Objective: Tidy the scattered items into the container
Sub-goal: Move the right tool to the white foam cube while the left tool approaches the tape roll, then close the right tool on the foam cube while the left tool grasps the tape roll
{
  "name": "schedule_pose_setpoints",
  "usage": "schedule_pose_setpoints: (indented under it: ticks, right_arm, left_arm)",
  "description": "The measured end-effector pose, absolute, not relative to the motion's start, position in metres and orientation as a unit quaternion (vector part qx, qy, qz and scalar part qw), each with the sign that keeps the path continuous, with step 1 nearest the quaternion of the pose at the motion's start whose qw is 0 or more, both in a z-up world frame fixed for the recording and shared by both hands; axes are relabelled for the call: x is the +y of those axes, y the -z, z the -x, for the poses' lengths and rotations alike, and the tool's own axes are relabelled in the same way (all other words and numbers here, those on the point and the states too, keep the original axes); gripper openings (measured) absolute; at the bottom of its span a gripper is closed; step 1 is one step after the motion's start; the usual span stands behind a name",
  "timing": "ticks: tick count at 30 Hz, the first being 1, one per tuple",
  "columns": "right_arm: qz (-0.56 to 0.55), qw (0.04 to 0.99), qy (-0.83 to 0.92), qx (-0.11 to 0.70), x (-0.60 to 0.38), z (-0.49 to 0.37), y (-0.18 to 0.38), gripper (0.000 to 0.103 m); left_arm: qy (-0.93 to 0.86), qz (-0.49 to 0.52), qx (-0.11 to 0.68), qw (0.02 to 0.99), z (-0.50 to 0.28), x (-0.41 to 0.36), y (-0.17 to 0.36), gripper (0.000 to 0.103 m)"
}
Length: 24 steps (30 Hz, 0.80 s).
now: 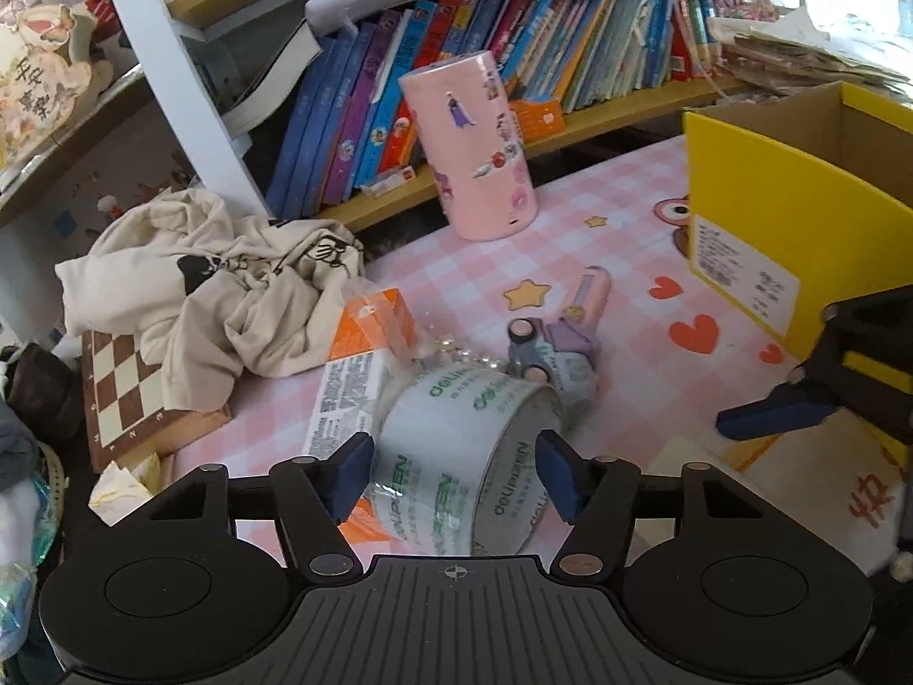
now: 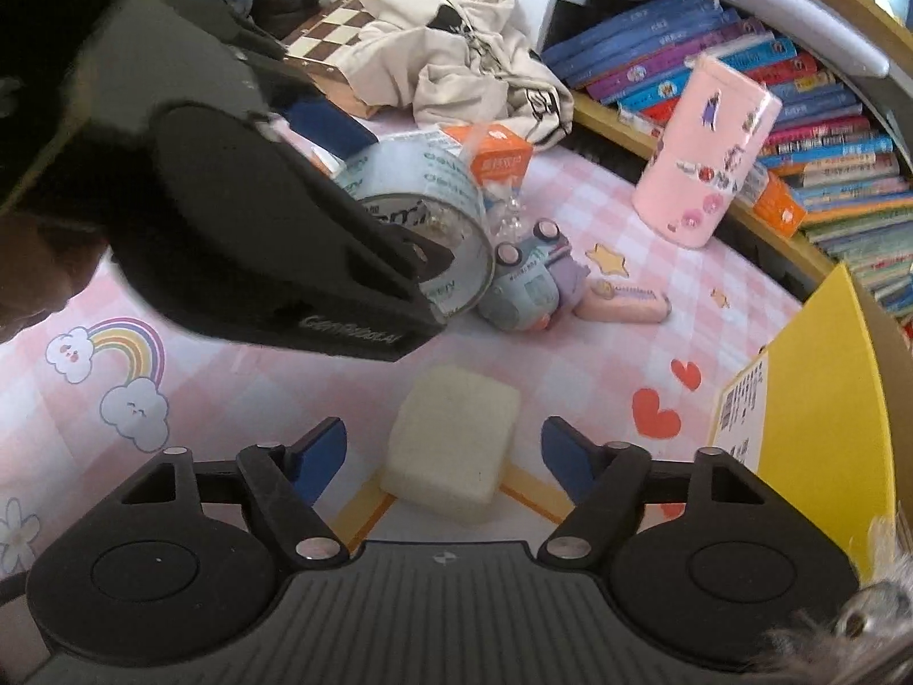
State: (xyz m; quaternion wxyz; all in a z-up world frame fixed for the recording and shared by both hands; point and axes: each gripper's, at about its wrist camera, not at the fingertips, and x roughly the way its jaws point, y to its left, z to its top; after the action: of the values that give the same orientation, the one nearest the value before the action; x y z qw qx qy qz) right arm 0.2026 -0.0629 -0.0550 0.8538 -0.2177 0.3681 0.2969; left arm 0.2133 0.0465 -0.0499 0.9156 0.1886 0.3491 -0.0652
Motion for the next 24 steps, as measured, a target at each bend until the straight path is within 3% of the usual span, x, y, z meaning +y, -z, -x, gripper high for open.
schedule_pose_setpoints:
  ticks: [12,14,24]
  right_arm:
    - [0.200,0.849,-0.294,0.392,-0.064,-0.205,0.061,0.060]
    - [0.197,0.849,-0.293,0.392,-0.064,-0.205,0.061,0.054]
    - [0.195,0.849,-0.294,0.393,-0.063,-0.204,0.062,0.048]
  left_arm:
    - [0.079,-0.156,0.357,0.918,-0.209,0.048,0.043,0.050]
    - [0.086,-0.144,0.360,0.918,-0.209,0.049,0.041,0.049]
    - [0.086,-0.160,0.378,0.908,-0.219,0.044,0.056,0.050]
